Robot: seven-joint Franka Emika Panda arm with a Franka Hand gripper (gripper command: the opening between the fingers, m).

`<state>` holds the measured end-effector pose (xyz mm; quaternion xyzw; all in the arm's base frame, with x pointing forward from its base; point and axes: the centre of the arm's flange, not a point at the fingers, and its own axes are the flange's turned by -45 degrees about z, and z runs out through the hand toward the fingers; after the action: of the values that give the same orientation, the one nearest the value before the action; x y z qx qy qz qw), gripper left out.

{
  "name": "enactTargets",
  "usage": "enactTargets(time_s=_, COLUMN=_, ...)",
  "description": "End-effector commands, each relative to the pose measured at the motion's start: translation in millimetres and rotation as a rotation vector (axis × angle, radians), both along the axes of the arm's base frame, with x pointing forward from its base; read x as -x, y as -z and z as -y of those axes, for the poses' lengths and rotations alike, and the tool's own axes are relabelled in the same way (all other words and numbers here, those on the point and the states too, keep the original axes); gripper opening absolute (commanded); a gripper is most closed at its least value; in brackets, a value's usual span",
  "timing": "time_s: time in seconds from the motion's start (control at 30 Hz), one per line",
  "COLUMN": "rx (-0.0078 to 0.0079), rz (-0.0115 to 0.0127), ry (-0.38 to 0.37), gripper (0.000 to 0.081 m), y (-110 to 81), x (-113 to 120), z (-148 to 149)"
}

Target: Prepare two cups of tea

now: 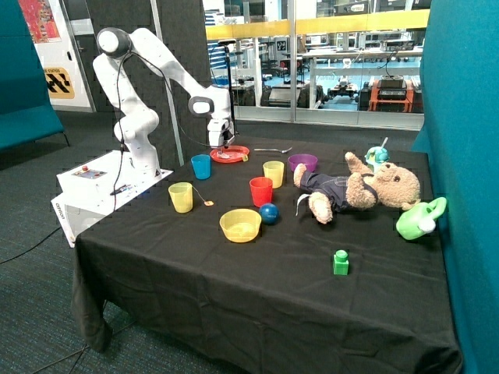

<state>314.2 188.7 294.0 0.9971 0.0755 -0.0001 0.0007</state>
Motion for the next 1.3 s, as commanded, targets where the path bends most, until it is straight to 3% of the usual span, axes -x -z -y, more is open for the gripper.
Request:
enactTargets(time_s=0.0, rx=-0.0014, rz=0.0002, ry=0.034, gripper=0.0595, y=6.1, x=2.3, z=9.7)
enactTargets(time_s=1.13, rx=-0.0014, rz=0.0002, ry=0.053, gripper=0.0554, y=26.9, x=10.2, z=12.9)
enactTargets(time_s=1.27, rx=-0.0014, rz=0.0002, ry=0.044, gripper=0.0474, y=27.6, x=10.4, z=8.7)
